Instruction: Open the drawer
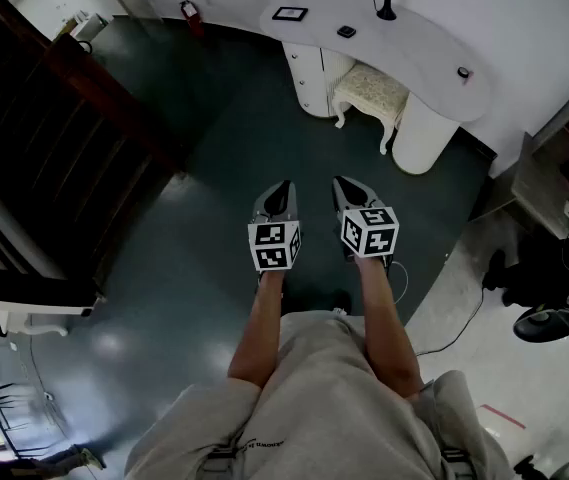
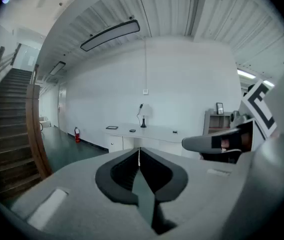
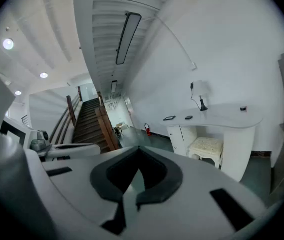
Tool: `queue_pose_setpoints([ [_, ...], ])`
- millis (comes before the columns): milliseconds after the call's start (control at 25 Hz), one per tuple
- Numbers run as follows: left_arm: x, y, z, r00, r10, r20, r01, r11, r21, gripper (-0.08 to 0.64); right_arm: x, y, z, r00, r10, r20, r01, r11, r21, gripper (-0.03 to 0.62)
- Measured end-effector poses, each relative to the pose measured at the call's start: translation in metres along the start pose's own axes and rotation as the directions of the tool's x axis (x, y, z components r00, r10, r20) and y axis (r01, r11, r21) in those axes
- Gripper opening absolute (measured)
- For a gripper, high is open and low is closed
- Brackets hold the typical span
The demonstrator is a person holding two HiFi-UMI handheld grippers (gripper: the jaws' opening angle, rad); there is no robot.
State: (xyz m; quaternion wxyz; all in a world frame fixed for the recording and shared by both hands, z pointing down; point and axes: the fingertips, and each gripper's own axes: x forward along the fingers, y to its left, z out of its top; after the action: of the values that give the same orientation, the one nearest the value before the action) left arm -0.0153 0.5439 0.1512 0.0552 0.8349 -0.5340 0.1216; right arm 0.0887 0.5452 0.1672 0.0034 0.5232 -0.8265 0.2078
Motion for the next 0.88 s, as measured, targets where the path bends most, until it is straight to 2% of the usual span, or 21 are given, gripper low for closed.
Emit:
queue_pose_setpoints([
  [200, -0.008, -0.011, -0.009, 1.0, -0.002, -0.014, 0.001, 1.0, -0.021, 0.011, -0.008, -0.011, -0.006, 1.0, -0.008, -0.01, 0.008, 1.0, -0.007, 0.014],
  [400, -0.016, -0.003, -0.026, 0.999, -0.01, -0.043, 0.009, 0.999, -0.043, 0.011, -0.004, -0.008, -0.016, 1.0, -0.005, -0.022, 0.005, 1.0, -0.017, 0.014],
  [600, -0.01, 0.02, -0.037, 0.998, -0.013, -0.068, 0.009, 0.998, -0.066, 0.011, 0.016, -0.007, -0.012, 0.997, 0.052, 0.049, -0.058, 0.989, 0.137, 0.014],
  [680, -0.003, 0.033, -0.037, 0.998, -0.017, -0.059, 0.012, 0.996, -0.09, 0.009, 0.025, -0.006, -0.009, 0.996, 0.073, 0.059, -0.082, 0.984, 0.156, 0.014],
  [880, 0.027, 0.063, -0.022, 1.0, -0.015, 0.006, 0.016, 0.982, -0.186, 0.011, 0.048, -0.02, 0.001, 0.998, 0.045, 0.049, -0.052, 0.989, 0.139, 0.014],
])
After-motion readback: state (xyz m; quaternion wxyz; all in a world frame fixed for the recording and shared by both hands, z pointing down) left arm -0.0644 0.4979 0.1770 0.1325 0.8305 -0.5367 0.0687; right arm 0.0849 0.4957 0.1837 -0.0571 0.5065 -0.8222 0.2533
